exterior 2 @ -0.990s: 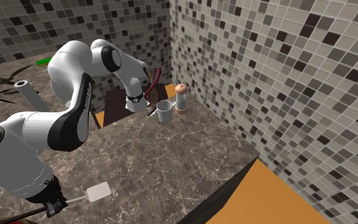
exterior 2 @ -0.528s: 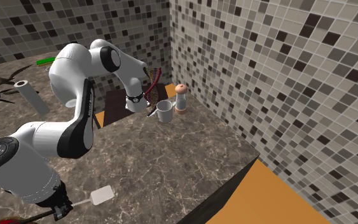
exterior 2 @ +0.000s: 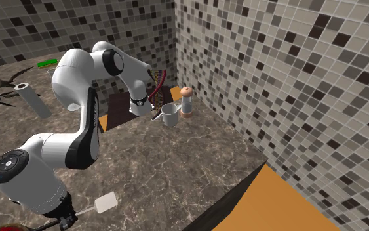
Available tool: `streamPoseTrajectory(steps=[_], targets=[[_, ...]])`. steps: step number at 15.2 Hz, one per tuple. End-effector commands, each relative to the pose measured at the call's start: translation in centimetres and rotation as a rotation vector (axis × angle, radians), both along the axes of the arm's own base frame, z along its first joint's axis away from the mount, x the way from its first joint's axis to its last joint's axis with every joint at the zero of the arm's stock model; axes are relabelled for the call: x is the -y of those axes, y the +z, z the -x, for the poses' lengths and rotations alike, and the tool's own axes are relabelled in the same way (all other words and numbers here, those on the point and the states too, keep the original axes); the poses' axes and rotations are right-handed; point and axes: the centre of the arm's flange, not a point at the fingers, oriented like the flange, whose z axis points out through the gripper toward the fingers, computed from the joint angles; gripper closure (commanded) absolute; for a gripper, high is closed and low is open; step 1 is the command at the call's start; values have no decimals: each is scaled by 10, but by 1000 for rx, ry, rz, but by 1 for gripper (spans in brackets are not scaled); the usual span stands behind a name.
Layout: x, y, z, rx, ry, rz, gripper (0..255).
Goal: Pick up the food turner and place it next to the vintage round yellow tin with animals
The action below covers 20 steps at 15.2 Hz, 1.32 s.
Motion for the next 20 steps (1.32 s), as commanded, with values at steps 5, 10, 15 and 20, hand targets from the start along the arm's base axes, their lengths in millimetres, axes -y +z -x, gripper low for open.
streamPoseTrajectory(steps=[5, 10, 15, 20], targets=[[-3, -16, 2, -12, 3, -8, 255], [-1, -16, 3, -12, 3, -8, 0], [-4, 10, 3, -12, 3, -8, 0], [-6, 34, 3, -12, 3, -8, 0]])
